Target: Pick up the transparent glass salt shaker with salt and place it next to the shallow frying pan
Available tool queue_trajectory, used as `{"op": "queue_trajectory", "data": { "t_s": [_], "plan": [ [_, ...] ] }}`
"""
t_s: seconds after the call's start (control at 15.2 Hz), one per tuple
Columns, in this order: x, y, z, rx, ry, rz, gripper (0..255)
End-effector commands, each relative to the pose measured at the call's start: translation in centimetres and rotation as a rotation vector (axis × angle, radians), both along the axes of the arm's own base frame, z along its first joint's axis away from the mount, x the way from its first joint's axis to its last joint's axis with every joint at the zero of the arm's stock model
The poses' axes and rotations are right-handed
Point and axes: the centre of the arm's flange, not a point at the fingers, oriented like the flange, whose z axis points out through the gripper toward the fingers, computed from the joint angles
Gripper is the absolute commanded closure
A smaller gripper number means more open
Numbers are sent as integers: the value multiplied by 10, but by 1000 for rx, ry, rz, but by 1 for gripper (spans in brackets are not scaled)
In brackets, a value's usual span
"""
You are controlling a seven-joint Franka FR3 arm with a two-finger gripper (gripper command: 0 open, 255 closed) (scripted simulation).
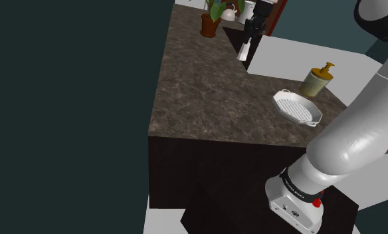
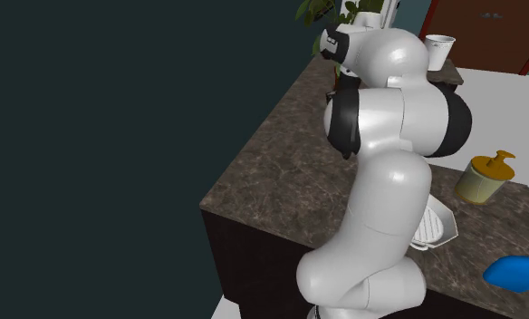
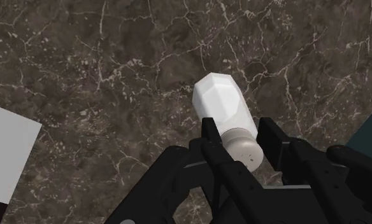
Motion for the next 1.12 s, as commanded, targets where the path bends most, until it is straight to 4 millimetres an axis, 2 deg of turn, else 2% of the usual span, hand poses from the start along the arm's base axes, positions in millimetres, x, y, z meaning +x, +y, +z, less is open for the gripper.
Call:
{"op": "queue_trajectory", "data": {
  "t_s": [0.0,0.92,0.99,1.06],
  "plan": [
    [-8,-28,1,0,0,1,255],
    [-69,-203,1,0,0,1,255],
    [-75,-221,2,0,0,1,255],
    [-75,-221,-4,0,0,1,255]
  ]
}}
